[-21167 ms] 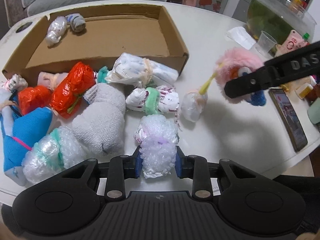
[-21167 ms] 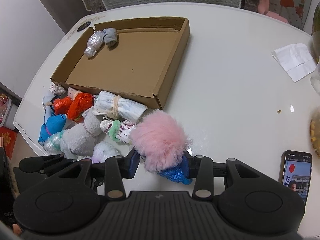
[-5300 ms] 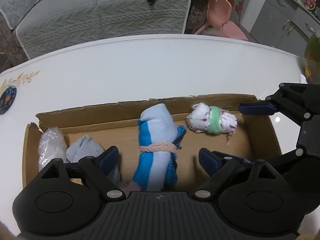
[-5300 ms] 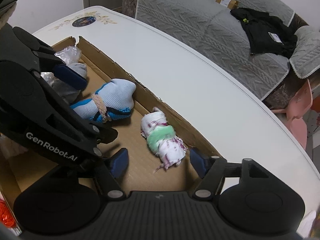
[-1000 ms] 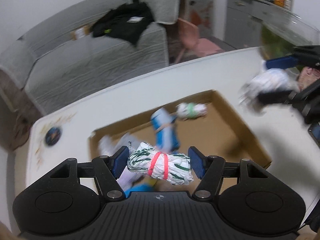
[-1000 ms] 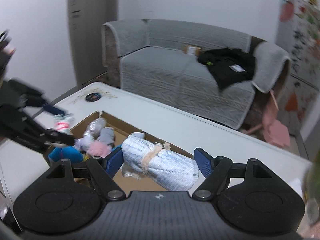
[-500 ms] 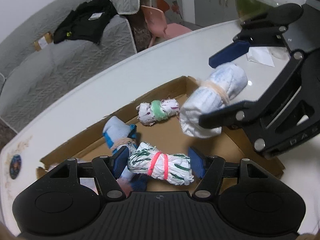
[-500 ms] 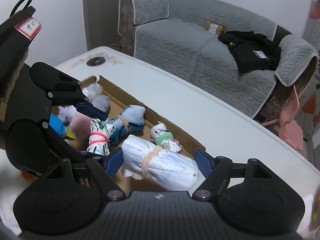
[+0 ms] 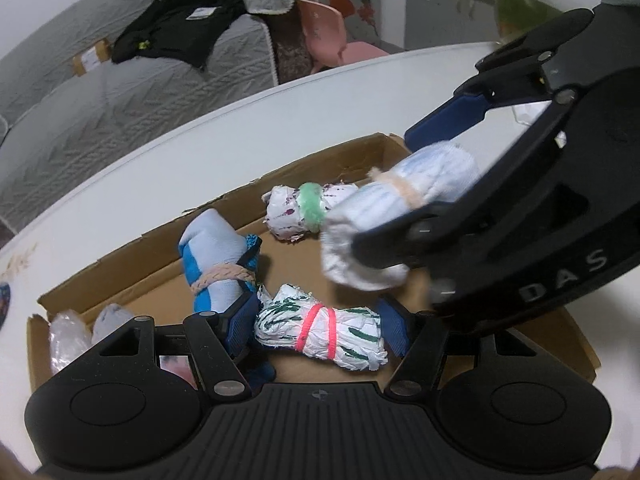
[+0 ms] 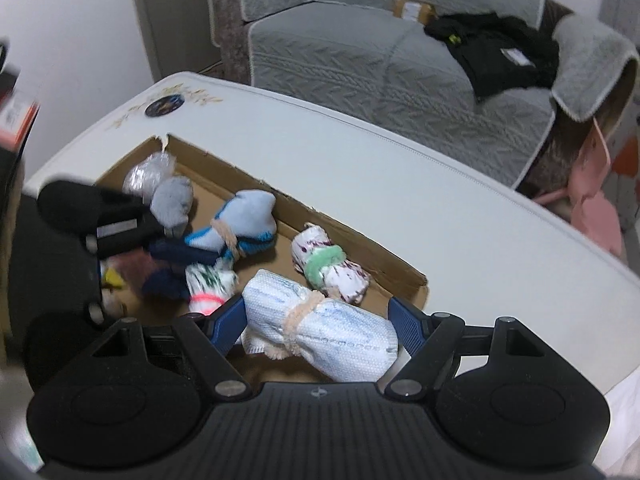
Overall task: Organize objects
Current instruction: 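Carry both bundles into the box and open both grippers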
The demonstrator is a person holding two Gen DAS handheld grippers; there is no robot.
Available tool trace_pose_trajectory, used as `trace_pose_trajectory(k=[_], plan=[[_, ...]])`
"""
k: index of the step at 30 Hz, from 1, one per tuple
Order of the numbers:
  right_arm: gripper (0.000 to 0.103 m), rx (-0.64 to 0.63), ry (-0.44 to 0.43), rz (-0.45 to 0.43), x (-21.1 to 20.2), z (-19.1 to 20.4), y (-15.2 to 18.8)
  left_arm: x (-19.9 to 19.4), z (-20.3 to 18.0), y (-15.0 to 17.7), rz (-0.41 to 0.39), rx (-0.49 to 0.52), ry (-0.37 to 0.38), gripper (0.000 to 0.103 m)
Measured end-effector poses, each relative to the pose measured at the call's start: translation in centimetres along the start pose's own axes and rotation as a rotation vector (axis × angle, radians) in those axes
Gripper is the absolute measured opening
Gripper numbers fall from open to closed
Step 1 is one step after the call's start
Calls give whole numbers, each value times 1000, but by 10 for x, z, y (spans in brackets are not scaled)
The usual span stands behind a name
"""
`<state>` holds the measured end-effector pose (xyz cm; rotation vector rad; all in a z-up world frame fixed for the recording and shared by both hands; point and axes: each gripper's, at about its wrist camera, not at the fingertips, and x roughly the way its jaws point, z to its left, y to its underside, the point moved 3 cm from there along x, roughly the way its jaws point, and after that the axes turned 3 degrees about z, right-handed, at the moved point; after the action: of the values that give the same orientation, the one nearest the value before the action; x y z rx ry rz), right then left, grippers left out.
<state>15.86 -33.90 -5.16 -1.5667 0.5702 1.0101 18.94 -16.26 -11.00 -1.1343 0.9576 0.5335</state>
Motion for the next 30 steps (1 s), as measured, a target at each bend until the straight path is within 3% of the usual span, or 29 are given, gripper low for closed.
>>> trace_pose_trajectory(k=[7, 14, 18, 20, 25, 30], plan=[[74, 168, -22, 58, 14, -6, -5, 3, 1, -1, -2, -65, -15, 71], [76, 229, 12, 104, 26, -14, -8, 8, 4, -5, 5, -110, -17, 71], [77, 265, 14, 97, 24, -19, -8, 8, 4, -6, 4, -126, -18, 74], [85, 290, 3, 89, 20, -22, -8, 7, 6, -6, -1, -148, -14, 73], [85, 297, -12, 76, 15, -23, -8, 4, 4, -5, -3, -152, -15, 74], [85, 317, -32, 76, 7, -28, -6, -4, 4, -1, -23, -142, 21, 86]])
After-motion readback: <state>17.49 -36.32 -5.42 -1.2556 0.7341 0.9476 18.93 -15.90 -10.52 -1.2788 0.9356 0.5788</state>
